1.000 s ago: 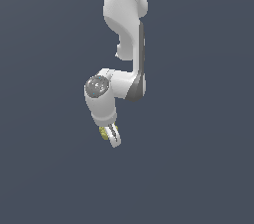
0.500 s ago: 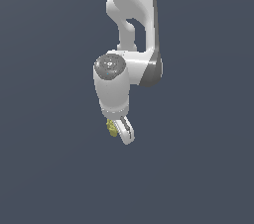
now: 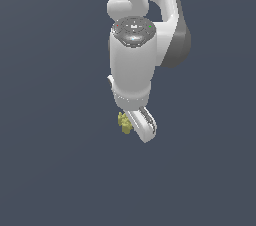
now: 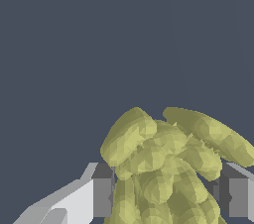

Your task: Pick up the object and move it to a goal position.

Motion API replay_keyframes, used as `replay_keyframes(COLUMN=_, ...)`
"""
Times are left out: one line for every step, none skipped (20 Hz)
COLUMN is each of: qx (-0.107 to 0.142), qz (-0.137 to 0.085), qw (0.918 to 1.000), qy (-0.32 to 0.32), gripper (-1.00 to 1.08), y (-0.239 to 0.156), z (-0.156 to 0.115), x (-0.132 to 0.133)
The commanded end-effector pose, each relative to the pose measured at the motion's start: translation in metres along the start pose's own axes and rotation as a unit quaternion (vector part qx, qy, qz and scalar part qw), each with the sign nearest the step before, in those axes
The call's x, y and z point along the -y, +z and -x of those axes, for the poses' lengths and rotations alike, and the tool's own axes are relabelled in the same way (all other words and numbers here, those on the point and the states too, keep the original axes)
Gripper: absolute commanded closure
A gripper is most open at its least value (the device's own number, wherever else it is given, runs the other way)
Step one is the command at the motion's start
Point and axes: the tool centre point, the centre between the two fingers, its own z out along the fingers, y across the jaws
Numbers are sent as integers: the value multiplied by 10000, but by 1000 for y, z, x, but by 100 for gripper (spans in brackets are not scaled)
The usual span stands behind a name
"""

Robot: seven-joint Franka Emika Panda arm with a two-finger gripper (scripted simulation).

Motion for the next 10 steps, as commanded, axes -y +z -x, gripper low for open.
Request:
replay_keyframes(qx=3, qz=7, qw=10000, qy=4, gripper=108, y=-13, z=5, x=6)
replay_keyframes(qx=3, qz=7, qw=10000, qy=4, gripper=108, y=-16, z=6, x=8)
replay_keyframes(qx=3, qz=7, qw=10000, qy=4, gripper=108, y=-20, z=7, x=10)
replay_keyframes(qx=5, qz=6, qw=10000, qy=1, gripper=108, y=-22, z=8, x=11)
replay_keyframes(qx=5, qz=6, qw=10000, qy=1, gripper=108, y=-25, z=9, x=12)
replay_keyframes(qx=5, qz=6, qw=10000, qy=1, gripper=108, y=-26, z=9, x=13)
replay_keyframes(qx=5, qz=6, qw=10000, qy=1, gripper=108, y=-28, z=10, x=14)
replay_keyframes(qx=5, qz=6, qw=10000, qy=1, gripper=108, y=-29, z=10, x=15)
replay_keyframes(qx=7, qz=5, qw=10000, qy=0, gripper=108, y=-29, z=10, x=15)
replay_keyframes(qx=7, qz=5, qw=10000, qy=0, gripper=108, y=-29, z=11, x=15)
